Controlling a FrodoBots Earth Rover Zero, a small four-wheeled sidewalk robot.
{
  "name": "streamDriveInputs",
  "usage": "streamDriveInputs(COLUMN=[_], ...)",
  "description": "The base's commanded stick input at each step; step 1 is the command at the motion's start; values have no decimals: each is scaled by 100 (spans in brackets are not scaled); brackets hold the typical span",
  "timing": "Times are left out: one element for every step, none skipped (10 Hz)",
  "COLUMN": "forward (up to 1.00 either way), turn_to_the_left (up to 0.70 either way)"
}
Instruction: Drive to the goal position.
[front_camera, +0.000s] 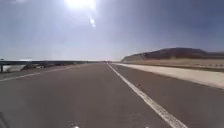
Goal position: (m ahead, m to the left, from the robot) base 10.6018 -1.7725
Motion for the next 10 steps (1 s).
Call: streamDriveInputs(forward=[100, 100, 100, 100, 100, 100, 100, 100, 100, 100], turn_to_the_left=[0, 0, 0, 0, 0, 0, 0, 0, 0, 0])
